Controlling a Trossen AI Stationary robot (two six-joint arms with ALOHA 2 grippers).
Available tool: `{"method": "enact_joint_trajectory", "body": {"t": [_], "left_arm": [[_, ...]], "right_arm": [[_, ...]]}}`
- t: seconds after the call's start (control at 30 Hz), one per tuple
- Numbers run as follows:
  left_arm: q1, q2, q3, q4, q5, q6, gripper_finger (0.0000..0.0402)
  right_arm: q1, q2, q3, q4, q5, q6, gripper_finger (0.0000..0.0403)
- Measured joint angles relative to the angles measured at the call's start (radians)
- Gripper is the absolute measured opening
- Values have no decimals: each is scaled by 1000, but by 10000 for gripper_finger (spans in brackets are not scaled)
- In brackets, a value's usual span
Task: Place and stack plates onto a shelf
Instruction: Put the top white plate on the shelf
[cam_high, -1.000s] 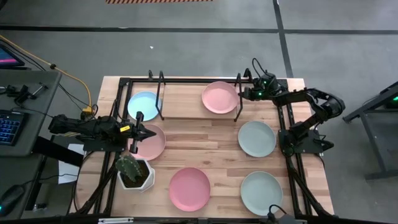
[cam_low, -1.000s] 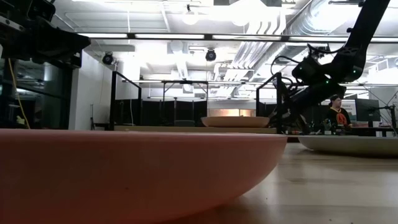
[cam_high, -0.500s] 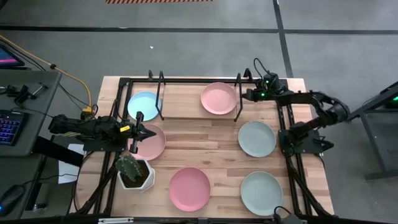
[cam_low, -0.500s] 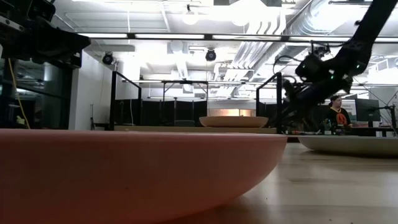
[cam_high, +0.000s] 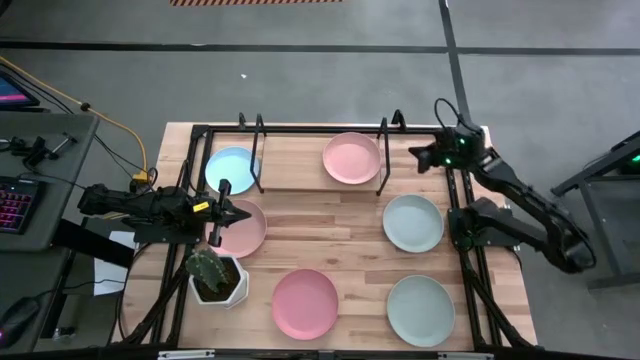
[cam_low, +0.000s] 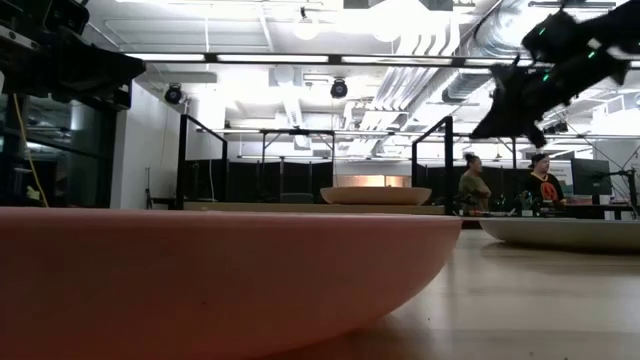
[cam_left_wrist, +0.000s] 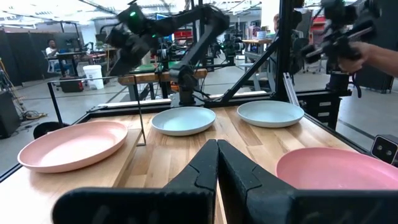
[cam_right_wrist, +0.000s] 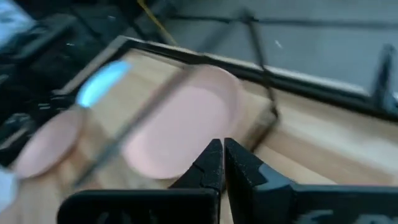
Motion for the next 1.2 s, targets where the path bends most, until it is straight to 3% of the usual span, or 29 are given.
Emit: {"method": "enact_joint_trajectory", "body": {"t": [0.17,0.33,0.47,0.7,0.93,1.07,1.2], "left_arm": [[0,0,0,0,0,0,0],[0,0,0,0,0,0,0],[0,0,0,0,0,0,0],[0,0,0,20,0,0,0],[-1,0,0,68,1,-44,0],[-1,0,0,98,1,-53,0],[-1,0,0,105,1,-116,0]], "right_arm": [[167,-155,0,7,61,9,0],[379,-214,0,67,179,4,0],[550,-179,0,222,279,-49,0],[786,-6,0,494,355,-162,0],[907,138,0,612,435,-199,0],[924,151,0,595,487,-185,0],[929,137,0,582,468,-99,0]]}}
